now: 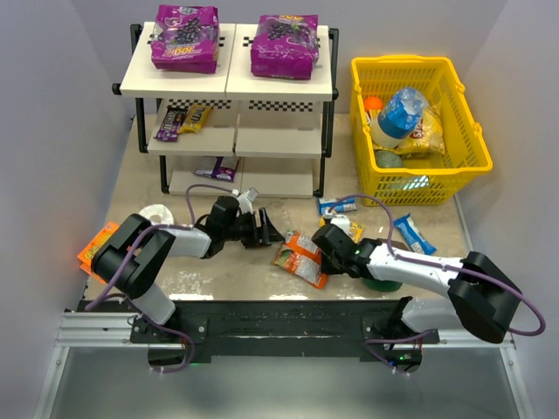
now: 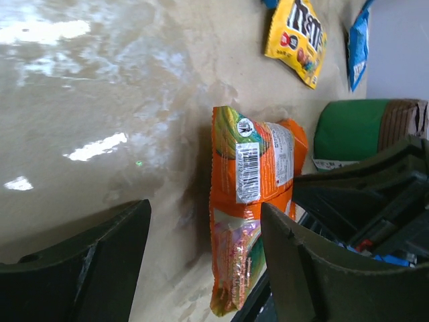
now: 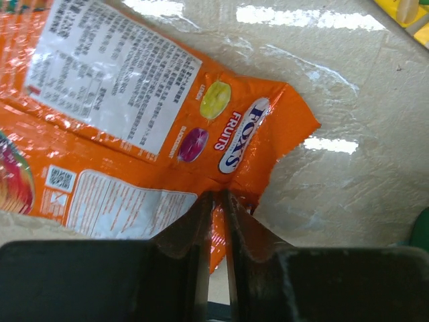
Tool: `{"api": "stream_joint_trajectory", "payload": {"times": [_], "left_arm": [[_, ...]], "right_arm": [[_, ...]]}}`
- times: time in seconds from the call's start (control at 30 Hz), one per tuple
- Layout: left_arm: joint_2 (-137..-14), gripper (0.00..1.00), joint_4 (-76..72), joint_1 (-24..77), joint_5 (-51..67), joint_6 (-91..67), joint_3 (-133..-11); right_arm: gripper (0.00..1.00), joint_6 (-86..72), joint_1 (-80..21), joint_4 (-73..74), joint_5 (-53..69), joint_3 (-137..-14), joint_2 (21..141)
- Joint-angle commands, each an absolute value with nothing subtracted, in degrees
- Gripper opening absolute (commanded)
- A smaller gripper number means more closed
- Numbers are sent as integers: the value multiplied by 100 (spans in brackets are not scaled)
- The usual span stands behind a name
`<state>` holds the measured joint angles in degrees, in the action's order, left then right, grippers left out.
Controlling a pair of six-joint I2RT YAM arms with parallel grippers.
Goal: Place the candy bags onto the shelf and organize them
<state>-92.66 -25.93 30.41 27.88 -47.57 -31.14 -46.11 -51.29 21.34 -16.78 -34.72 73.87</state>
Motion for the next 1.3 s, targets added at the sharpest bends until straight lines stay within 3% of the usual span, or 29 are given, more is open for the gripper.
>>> {"api": "stream_joint_trajectory", "payload": {"times": [0.0, 0.43, 0.7, 0.8, 0.83, 1.03, 1.17, 1.27], "left_arm": [[-9597, 71, -3102, 3225, 3392, -4807, -3410], [-10098, 62, -3815, 3261, 4561, -5203, -3498], [-10222, 41, -3534, 3287, 4351, -5142, -3604], [-10161, 26, -3455, 3287, 4263, -5142, -3577], [-10125, 18, -3419, 3296, 4219, -5142, -3577], [-9555, 0, -3138, 3278, 3789, -5281, -3446], [-8748, 0, -3050, 3208, 3297, -5642, -3192], [-8081, 0, -2840, 3138, 2735, -5958, -3007]], "right_arm": [[20, -4474, -4957, 1793, -1749, -3200, 7278], [24, -4236, -4755, 1670, -1600, -3217, 7189], [24, -4175, -4737, 1722, -1608, -3287, 7172], [25, -4210, -4737, 1854, -1696, -3357, 7093], [26, -4245, -4737, 1898, -1740, -3384, 7023], [52, -4289, -4729, 2363, -1924, -3691, 6645], [66, -4307, -4729, 2776, -1986, -3893, 6137], [68, -4307, -4729, 3031, -1986, -4034, 5819]]}}
